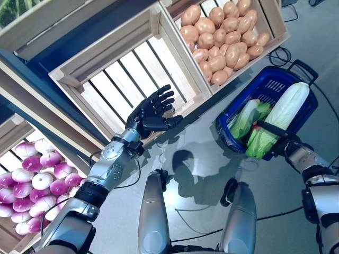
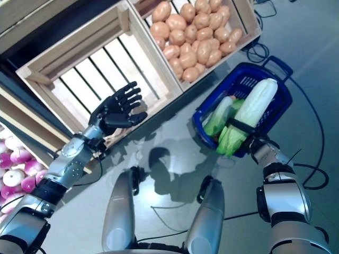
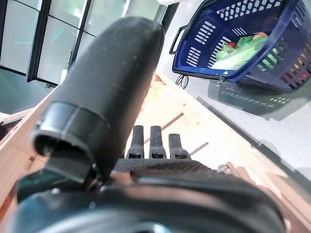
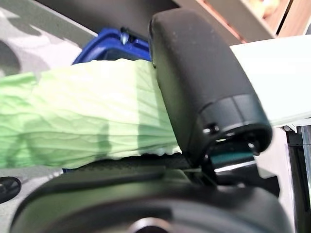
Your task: Put vegetables into the basket
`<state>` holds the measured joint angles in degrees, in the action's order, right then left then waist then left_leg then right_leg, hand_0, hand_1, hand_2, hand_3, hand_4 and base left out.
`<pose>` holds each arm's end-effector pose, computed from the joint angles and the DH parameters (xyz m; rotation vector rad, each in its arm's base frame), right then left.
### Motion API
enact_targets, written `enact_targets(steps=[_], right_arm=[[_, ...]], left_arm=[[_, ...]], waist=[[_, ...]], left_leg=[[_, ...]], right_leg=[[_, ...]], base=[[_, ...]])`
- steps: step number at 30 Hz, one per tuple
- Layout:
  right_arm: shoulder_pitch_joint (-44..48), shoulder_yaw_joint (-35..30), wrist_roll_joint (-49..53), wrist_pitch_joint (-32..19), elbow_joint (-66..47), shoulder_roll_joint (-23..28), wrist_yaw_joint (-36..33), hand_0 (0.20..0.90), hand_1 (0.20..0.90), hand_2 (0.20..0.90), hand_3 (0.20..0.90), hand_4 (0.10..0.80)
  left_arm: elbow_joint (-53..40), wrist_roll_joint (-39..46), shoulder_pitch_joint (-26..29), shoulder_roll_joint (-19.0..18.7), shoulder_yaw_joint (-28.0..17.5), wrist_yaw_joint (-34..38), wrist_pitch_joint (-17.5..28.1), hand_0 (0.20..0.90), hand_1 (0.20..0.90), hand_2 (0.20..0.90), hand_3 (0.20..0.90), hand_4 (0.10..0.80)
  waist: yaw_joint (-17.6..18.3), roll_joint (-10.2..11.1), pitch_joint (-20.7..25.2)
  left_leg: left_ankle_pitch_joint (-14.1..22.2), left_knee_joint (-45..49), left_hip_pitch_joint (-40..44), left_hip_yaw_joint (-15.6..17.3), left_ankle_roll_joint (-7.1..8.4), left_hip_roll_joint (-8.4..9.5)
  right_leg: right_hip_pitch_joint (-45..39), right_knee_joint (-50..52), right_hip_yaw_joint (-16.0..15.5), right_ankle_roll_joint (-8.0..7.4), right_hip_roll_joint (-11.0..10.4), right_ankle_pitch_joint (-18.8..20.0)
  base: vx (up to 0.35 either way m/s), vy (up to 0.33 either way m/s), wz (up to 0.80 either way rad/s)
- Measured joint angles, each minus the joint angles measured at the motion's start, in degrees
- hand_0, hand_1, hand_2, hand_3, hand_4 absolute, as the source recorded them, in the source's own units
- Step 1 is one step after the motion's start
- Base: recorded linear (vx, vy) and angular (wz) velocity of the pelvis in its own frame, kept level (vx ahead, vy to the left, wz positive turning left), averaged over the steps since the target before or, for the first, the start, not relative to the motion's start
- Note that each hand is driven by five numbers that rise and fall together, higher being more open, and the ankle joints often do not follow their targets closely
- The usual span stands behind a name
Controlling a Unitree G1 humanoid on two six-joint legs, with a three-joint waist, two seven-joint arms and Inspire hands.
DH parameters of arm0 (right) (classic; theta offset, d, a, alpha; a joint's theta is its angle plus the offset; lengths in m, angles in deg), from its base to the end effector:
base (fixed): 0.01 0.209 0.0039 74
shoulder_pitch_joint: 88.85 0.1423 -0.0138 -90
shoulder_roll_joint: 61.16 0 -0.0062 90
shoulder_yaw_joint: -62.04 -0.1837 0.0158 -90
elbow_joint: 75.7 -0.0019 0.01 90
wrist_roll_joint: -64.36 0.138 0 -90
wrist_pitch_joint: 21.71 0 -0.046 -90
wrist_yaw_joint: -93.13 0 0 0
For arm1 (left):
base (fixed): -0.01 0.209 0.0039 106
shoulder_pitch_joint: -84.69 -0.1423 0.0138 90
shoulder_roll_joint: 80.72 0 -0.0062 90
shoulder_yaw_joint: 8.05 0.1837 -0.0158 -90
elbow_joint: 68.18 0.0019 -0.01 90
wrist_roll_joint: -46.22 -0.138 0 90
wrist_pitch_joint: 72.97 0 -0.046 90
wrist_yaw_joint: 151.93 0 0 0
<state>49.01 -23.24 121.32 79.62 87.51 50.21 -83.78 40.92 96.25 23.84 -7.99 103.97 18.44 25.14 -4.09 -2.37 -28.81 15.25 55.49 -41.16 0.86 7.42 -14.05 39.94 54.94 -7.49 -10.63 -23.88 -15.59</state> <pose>0.3022 -0.3149 0.0940 0.5002 0.3704 -0.4063 0.2889 0.1960 0.1102 -0.1711 -0.1282 -0.4060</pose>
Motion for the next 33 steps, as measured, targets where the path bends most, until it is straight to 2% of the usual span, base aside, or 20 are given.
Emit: enact_targets(steps=[8,19,25,27,31,33], right_arm=[[0.4,-0.24,0.0,-3.02,-0.48,0.69,-2.01,0.9,0.9,0.9,0.9,0.8],[0.41,-2.36,-0.11,-3.05,-1.22,3.83,-2.05,0.9,0.9,0.9,0.9,0.8],[0.52,-2.56,-0.17,-3.11,-2.35,5.17,-2.04,0.9,0.9,0.9,0.9,0.8],[0.18,-2.57,-0.23,-3.1,-2.73,4.93,-1.8,0.9,0.9,0.9,0.9,0.8],[-0.18,-2.62,-0.47,-3.09,-3.18,4.51,-0.39,0.9,0.9,0.9,0.9,0.8],[-1.28,-2.63,-0.56,-3.07,-3.5,3.86,0.89,0.9,0.9,0.9,0.9,0.8]], left_arm=[[-0.39,0.39,0.0,0.1,0.02,-0.19,1.56,0.9,0.9,0.9,0.9,0.8],[-1.89,2.62,-0.07,0.01,-0.08,-0.47,2.0,0.9,0.9,0.9,0.9,0.8],[-4.56,2.64,-0.07,-0.55,-1.14,-1.09,2.01,0.9,0.9,0.9,0.9,0.8],[-4.52,2.62,-0.17,-0.57,-1.23,-1.34,1.91,0.9,0.9,0.9,0.9,0.8],[-4.42,2.34,-0.5,-0.71,-2.52,-1.79,1.18,0.9,0.9,0.9,0.9,0.8],[-4.43,1.24,-1.53,-0.77,-3.5,-2.18,0.76,0.9,0.9,0.9,0.9,0.8]], waist=[[0.25,-0.02,-0.03],[0.11,0.1,-0.04],[0.15,0.89,0.22],[-0.05,1.07,0.28],[-0.15,1.34,0.38],[-0.19,1.9,2.2]], left_leg=[[1.44,3.34,-1.87,-0.41,-0.28,-0.17],[1.27,1.64,0.64,-0.22,-0.22,-0.34],[0.48,-4.93,6.95,1.23,0.12,-1.12],[-1.09,-9.91,10.85,2.54,0.66,-1.59],[-3.57,-19.43,19.88,5.12,0.87,-1.81],[-5.51,-25.55,24.49,6.78,1.06,-1.56]], right_leg=[[1.63,2.6,0.92,-0.2,-0.18,-0.95],[-1.19,0.76,0.16,-0.35,-0.04,-0.77],[-8.08,-6.55,-2.37,-0.76,1.09,0.67],[-11.94,-12.1,-3.37,-1.42,2.24,2.87],[-20.57,-22.51,-5.11,-1.69,4.17,6.37],[-24.82,-29.14,-6.14,-1.9,5.26,8.87]], base=[[-0.01,0.002,0.0],[-0.006,0.006,0.01],[0.059,0.007,-0.04],[0.072,-0.002,-0.1],[0.135,0.003,-0.13],[0.154,0.009,-0.16]])
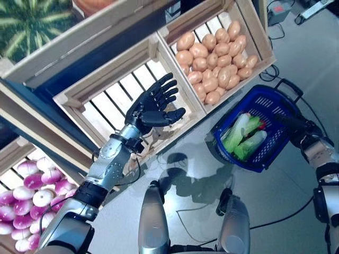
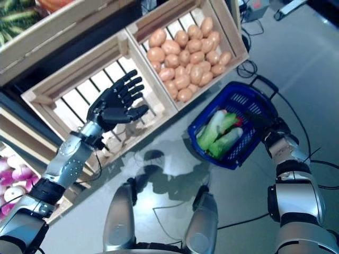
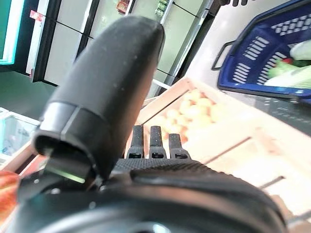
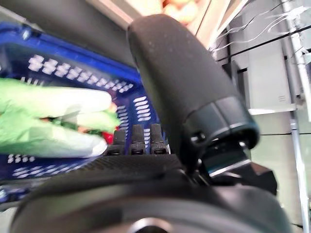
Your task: Put vegetables into the basket
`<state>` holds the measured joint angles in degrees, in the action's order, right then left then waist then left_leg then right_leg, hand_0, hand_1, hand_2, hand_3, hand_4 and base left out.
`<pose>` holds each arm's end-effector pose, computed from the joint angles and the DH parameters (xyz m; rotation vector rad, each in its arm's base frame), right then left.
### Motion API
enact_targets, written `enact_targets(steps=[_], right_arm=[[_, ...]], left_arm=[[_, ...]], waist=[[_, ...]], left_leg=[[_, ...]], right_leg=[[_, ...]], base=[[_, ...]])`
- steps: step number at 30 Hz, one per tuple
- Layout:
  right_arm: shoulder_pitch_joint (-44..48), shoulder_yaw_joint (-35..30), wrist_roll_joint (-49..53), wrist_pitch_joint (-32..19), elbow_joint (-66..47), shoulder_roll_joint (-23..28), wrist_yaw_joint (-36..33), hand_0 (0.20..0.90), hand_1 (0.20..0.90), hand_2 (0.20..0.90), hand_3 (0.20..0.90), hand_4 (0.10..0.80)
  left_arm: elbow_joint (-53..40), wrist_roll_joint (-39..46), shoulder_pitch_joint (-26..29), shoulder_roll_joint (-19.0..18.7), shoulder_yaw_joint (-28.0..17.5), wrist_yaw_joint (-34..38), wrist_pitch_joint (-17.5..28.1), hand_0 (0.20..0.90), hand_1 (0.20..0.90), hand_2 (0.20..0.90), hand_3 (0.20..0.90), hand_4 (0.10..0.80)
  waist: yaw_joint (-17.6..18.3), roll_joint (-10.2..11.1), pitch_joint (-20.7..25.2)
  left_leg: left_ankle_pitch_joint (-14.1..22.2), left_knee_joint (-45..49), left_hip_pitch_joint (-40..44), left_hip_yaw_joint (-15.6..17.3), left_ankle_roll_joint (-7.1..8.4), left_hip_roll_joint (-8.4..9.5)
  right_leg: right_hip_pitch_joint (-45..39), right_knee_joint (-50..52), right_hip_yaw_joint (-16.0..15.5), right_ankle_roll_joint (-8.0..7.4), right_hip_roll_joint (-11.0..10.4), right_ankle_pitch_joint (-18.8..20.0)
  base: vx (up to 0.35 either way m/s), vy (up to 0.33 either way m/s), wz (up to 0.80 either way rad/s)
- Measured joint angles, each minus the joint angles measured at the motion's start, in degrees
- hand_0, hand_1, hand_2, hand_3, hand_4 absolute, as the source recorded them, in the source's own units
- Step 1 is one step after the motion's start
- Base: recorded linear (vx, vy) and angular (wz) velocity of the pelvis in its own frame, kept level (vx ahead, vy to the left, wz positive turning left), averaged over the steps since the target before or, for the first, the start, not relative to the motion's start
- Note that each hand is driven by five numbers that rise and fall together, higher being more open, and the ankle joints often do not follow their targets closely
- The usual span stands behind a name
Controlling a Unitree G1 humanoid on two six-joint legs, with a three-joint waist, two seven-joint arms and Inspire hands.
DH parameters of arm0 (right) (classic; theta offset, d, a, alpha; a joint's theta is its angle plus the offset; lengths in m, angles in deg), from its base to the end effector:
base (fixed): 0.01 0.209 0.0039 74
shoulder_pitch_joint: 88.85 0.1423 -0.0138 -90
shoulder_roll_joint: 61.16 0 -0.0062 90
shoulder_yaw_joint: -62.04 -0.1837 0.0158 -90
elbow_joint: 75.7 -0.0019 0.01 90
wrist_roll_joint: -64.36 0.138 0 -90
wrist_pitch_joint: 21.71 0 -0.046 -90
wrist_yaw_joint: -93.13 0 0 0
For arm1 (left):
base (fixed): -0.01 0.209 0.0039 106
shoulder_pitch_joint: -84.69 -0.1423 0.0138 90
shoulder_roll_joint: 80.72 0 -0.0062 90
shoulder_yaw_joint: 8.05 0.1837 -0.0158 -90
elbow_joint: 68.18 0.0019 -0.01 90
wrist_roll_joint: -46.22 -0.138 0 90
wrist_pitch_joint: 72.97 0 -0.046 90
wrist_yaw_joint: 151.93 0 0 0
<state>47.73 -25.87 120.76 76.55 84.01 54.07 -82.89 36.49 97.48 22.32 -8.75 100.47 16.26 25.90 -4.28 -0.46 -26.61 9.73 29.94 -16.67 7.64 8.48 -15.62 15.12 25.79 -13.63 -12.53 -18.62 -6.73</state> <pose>0.2965 -0.3357 0.1124 0.4686 0.2381 -0.4315 0.2843 0.2013 0.1229 -0.2043 -0.2160 -0.4376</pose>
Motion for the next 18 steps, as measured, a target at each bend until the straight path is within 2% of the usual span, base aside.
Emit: enact_targets(steps=[4,5,6,7,10,14,18], right_arm=[[-1.85,-1.3,0.05,-0.04,-1.43,-2.01,1.87,0.9,0.9,0.9,0.9,0.8],[-4.53,-1.66,0.33,-0.09,-3.95,-3.39,2.68,0.9,0.9,0.9,0.9,0.8],[-8.25,-1.9,0.35,-0.31,-6.76,-5.46,4.16,0.9,0.9,0.9,0.9,0.8],[-10.36,-1.89,0.34,-0.44,-8.07,-6.66,4.85,0.9,0.9,0.9,0.9,0.8],[-23.18,-1.66,0.34,-2.62,-14.82,-14.89,6.34,0.9,0.9,0.9,0.9,0.8],[-33.09,-0.57,0.49,-4.06,-18.91,-21.59,6.9,0.9,0.9,0.9,0.9,0.8],[-42.63,4.38,2.1,-10.64,-27.24,-27.51,7.28,0.9,0.9,0.9,0.9,0.8]], left_arm=[[0.77,-6.81,-0.87,-0.23,-1.6,-0.28,-0.02,0.9,0.9,0.9,0.9,0.8],[1.01,-8.59,-2.2,-0.22,-1.6,-0.57,-0.02,0.9,0.9,0.9,0.9,0.8],[1.08,-9.49,-4.53,-0.14,-1.59,-1.2,-0.02,0.9,0.9,0.9,0.9,0.8],[1.25,-10.16,-5.78,0.12,-1.56,-1.69,-0.02,0.9,0.9,0.9,0.9,0.8],[2.54,-12.79,-14.88,4.15,-1.79,-3.18,0.72,0.9,0.9,0.9,0.9,0.8],[3.9,-17.04,-22.26,6.64,-1.4,-4.05,2.92,0.9,0.9,0.9,0.9,0.8],[7.39,-20.37,-27.43,8.78,-2.0,-3.44,5.62,0.9,0.9,0.9,0.9,0.8]], waist=[[0.12,1.21,2.59],[0.18,1.85,5.09],[0.32,2.49,8.66],[0.54,2.65,10.04],[1.29,2.89,16.57],[2.01,2.76,19.17],[3.22,2.54,19.79]], left_leg=[[-3.0,-10.06,8.41,1.64,0.64,0.57],[-3.56,-12.66,9.91,2.45,0.87,0.8],[-4.21,-15.27,10.98,3.0,1.05,0.92],[-4.43,-16.7,12.38,3.53,1.24,0.88],[-4.84,-23.12,19.45,4.38,1.88,1.15],[-5.32,-27.06,23.3,5.58,2.34,1.7],[-5.72,-28.74,24.96,6.3,2.64,1.72]], right_leg=[[-7.92,-11.22,-1.4,0.13,2.12,4.36],[-9.48,-14.66,-1.32,-0.4,2.56,5.26],[-10.74,-18.15,-1.36,-0.62,3.14,6.47],[-11.86,-19.85,-1.32,-0.52,3.48,7.09],[-18.08,-25.55,-1.37,-0.08,4.5,7.84],[-20.94,-28.9,-1.25,-0.93,4.67,8.44],[-22.3,-30.67,-1.19,-1.48,5.01,8.77]], base=[[0.242,0.034,-0.15],[0.197,0.066,-0.18],[0.18,0.069,-0.16],[0.199,0.09,-0.17],[0.13,0.067,-0.1],[0.087,0.045,-0.1],[0.021,0.024,-0.06]])
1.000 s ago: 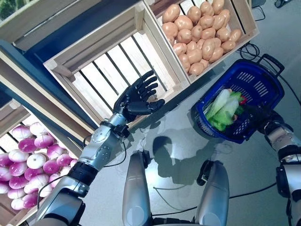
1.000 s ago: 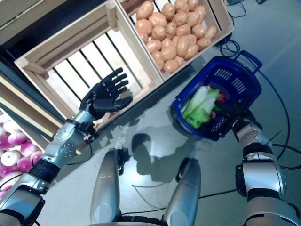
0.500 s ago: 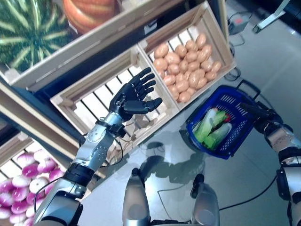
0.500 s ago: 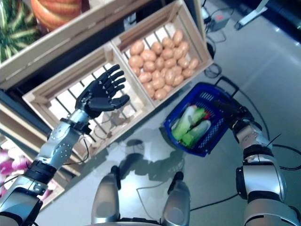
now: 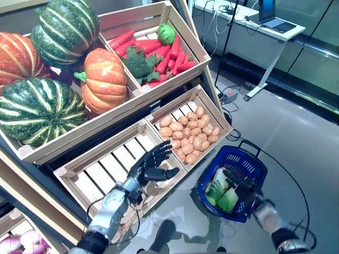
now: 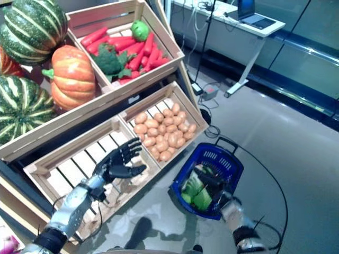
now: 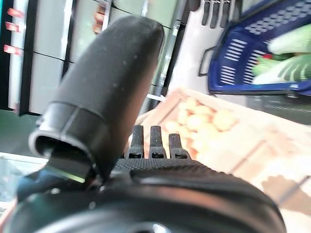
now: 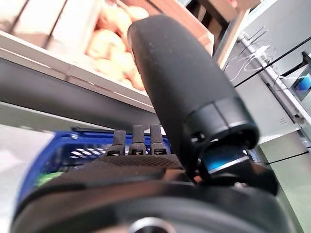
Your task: Put vegetables into the basket
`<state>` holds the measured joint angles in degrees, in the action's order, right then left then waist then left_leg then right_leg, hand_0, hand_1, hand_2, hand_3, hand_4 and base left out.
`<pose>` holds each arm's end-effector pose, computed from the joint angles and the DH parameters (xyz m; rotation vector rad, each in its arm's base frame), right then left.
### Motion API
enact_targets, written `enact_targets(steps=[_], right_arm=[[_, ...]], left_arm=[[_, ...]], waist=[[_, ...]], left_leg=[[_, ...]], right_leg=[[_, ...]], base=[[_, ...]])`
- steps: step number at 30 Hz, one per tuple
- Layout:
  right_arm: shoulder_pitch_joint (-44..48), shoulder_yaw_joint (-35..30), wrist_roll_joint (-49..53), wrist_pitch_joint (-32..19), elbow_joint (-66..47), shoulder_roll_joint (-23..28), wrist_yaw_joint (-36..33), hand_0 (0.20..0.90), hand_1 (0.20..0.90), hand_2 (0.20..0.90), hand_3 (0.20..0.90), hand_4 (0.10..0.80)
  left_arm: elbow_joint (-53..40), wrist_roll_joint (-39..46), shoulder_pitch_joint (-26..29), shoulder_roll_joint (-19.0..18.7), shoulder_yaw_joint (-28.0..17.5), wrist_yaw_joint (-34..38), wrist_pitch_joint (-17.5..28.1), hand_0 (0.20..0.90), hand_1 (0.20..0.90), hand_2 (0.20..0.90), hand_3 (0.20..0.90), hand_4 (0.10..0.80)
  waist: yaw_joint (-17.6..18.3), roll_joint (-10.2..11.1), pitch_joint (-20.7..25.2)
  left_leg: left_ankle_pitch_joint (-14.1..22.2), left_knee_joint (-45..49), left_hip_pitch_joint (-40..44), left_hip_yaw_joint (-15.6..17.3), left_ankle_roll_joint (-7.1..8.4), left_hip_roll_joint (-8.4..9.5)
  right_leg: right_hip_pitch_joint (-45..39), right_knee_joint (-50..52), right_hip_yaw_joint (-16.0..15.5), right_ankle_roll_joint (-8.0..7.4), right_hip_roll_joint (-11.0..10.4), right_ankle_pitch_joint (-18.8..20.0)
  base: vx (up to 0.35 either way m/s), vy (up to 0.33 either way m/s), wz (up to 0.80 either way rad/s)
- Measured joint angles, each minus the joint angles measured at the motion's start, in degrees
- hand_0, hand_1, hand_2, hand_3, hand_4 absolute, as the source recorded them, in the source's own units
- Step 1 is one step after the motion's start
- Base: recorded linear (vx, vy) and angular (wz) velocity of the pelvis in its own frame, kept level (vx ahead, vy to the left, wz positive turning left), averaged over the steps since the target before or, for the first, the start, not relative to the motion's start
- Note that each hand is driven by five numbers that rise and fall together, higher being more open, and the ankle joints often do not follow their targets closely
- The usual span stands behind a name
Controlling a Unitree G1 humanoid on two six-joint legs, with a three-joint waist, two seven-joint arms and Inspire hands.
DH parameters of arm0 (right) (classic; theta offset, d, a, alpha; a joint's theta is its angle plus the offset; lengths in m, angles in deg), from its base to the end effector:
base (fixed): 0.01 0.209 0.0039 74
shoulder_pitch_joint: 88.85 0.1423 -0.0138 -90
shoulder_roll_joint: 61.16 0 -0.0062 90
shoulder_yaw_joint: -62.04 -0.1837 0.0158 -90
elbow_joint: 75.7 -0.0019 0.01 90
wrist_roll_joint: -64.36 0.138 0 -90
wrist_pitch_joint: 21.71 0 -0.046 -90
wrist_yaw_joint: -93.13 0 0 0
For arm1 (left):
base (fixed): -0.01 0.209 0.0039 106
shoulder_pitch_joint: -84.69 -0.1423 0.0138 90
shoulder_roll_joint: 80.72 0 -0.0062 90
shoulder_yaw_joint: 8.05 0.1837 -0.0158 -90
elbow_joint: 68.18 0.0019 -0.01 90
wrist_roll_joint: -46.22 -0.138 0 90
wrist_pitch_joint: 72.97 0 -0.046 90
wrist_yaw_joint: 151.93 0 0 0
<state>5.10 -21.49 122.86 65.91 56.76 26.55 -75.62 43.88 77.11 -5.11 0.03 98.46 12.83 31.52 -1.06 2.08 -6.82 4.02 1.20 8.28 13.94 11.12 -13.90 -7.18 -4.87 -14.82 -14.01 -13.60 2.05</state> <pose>0.1711 -0.2056 -0.0618 0.7469 0.5072 -0.1458 0.1844 0.2129 -0.0093 -0.0776 0.2077 -0.3311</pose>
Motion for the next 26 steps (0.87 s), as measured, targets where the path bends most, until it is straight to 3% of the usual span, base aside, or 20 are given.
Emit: enact_targets(steps=[2,7,13,17,21,26], right_arm=[[-3.41,2.21,0.55,-3.63,-2.73,-3.6,0.28,0.9,0.9,0.9,0.9,0.8],[-7.49,6.77,0.07,-6.42,-6.38,-7.11,0.21,0.9,0.9,0.9,0.9,0.8],[-10.08,12.09,-4.19,-10.15,-5.58,-7.74,-1.48,0.9,0.9,0.9,0.9,0.8],[-10.18,12.24,-4.2,-11.24,-3.25,-8.49,-3.52,0.9,0.9,0.9,0.9,0.8],[-10.32,12.95,-4.19,-11.26,-1.23,-7.62,-3.55,0.9,0.9,0.9,0.9,0.8],[-10.42,14.08,-4.16,-11.22,-0.51,-7.28,-3.55,0.9,0.9,0.9,0.9,0.8]], left_arm=[[2.69,-2.21,-1.93,1.56,0.03,0.69,0.65,0.9,0.9,0.9,0.9,0.8],[9.44,-4.4,-4.78,4.68,0.21,3.86,1.82,0.9,0.9,0.9,0.9,0.8],[16.56,-5.88,-5.19,7.5,3.0,8.42,1.97,0.9,0.9,0.9,0.9,0.8],[17.72,-5.31,-5.68,9.69,3.63,9.06,1.97,0.9,0.9,0.9,0.9,0.8],[17.72,-5.28,-5.67,9.8,7.07,10.26,2.0,0.9,0.9,0.9,0.9,0.8],[17.72,-5.3,-5.67,9.96,7.99,10.74,2.01,0.9,0.9,0.9,0.9,0.8]], waist=[[0.47,-0.26,0.32],[1.94,0.04,2.9],[2.7,-0.04,4.32],[3.22,-0.44,4.42],[3.19,-1.63,4.94],[3.18,-2.48,4.66]], left_leg=[[-0.35,-0.77,0.68,0.48,0.01,-0.03],[-2.53,-3.96,1.6,0.83,0.02,0.32],[-4.37,-6.05,2.56,1.98,-0.23,0.7],[-4.79,-6.18,2.41,1.98,-0.33,0.72],[-5.17,-6.24,1.69,1.93,-0.36,0.75],[-5.2,-6.24,1.43,1.81,-0.36,0.75]], right_leg=[[0.0,0.0,0.33,-0.07,0.11,0.04],[0.74,0.06,0.59,-0.25,0.16,0.13],[1.67,0.16,1.7,-0.25,0.12,0.97],[1.74,0.07,1.81,-0.26,0.12,1.43],[2.62,0.06,1.88,-0.19,0.12,1.76],[2.63,0.02,1.75,-0.2,0.12,1.77]], base=[[-0.004,0.025,-0.08],[0.012,0.037,-0.02],[0.006,0.044,-0.09],[-0.002,0.036,-0.01],[0.0,0.0,0.0],[0.0,0.0,0.0]])
